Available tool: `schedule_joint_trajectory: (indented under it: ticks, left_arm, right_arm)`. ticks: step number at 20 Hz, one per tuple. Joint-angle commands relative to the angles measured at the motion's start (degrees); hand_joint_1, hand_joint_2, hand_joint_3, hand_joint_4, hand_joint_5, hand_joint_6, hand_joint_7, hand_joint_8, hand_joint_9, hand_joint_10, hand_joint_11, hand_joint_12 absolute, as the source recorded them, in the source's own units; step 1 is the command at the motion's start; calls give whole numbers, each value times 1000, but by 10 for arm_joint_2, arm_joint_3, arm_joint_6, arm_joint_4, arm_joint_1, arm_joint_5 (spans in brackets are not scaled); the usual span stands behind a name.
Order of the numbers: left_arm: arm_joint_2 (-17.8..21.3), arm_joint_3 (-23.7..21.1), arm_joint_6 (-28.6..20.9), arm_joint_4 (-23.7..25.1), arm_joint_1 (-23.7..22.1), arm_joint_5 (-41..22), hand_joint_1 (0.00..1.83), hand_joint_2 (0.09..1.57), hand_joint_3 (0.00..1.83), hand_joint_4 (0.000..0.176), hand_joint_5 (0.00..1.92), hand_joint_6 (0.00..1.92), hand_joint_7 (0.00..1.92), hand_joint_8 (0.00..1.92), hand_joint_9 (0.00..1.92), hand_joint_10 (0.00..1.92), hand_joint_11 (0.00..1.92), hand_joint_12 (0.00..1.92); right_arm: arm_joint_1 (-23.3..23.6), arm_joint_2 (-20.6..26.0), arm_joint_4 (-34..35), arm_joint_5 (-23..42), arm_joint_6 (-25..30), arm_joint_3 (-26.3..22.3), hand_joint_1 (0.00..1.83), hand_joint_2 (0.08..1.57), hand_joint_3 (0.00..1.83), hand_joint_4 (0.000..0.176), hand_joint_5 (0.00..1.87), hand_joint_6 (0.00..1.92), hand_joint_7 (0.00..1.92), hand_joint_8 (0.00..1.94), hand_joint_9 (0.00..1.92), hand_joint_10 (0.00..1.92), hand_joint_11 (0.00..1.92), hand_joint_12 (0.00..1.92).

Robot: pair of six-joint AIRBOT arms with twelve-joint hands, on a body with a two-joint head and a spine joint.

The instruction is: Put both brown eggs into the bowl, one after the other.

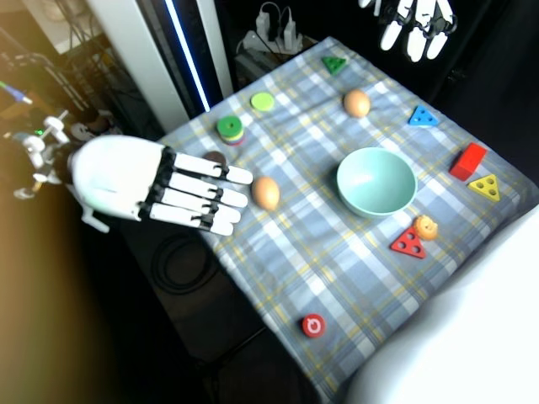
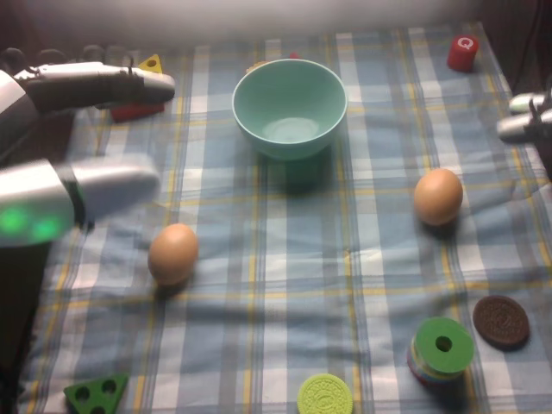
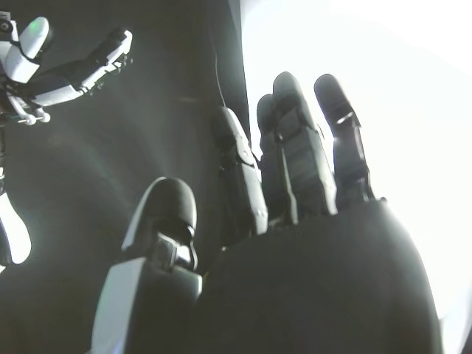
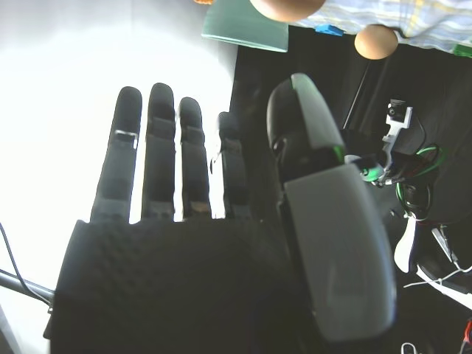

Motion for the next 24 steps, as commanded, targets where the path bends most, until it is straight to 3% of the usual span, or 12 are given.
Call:
schedule_joint_trajectory:
  ticks: [1,2,4,6,7,10,11,12,16,19,24]
  left_arm:
    - [0,0,-5,0,-5,-67,725,1085,6,152,497,7,395,8,393,20,80,753]
    - [1,1,-5,0,-5,-65,723,1088,6,144,502,8,397,7,400,21,80,755]
    - [1,3,-5,0,-6,-62,685,1093,1,165,467,0,410,1,415,6,44,784]
    - [2,5,7,11,-9,-35,770,918,0,176,443,0,389,0,404,0,8,866]
    - [2,1,43,10,-14,-15,787,905,1,176,446,1,364,0,398,0,1,857]
    - [-11,-17,212,-32,-34,49,739,880,0,176,363,0,447,6,550,20,0,1005]
    - [-19,-22,279,-49,-42,71,713,892,2,176,357,0,482,8,555,13,0,920]
    - [-25,-22,308,-56,-46,82,724,872,0,176,398,5,526,8,582,12,0,919]
    - [-54,2,351,-82,-65,137,745,893,4,176,360,1,500,1,523,1,0,690]
    - [-74,19,375,-90,-80,181,757,890,1,176,355,1,502,2,537,7,68,703]
    - [-98,45,423,-117,-98,241,695,925,6,176,319,0,489,1,546,6,14,762]
  right_arm:
    - [7,1,16,66,1,2,825,1225,2,0,675,2,564,2,565,12,352,593]
    - [7,1,16,66,1,2,817,1231,3,0,674,0,563,1,566,8,358,589]
    - [8,1,15,68,1,2,797,1233,2,0,683,2,569,2,567,5,377,588]
    - [12,1,8,73,4,2,781,1235,2,0,686,3,567,0,564,3,377,587]
    - [16,1,4,76,4,1,781,1234,2,0,682,1,561,0,558,0,368,584]
    - [20,2,-10,94,7,-5,736,1227,1,0,712,0,596,0,594,2,388,663]
    - [22,3,-14,100,8,-6,728,1234,0,0,710,0,600,0,588,1,350,698]
    - [23,4,-16,102,8,-7,745,1234,0,0,712,1,592,0,561,0,302,692]
    - [23,6,-18,105,8,-8,767,1242,0,0,715,1,612,0,602,1,395,574]
    - [23,6,-18,105,8,-8,805,1240,0,0,713,0,604,0,592,0,386,562]
    - [23,7,-21,105,10,-9,824,1248,3,0,713,1,623,5,609,5,414,571]
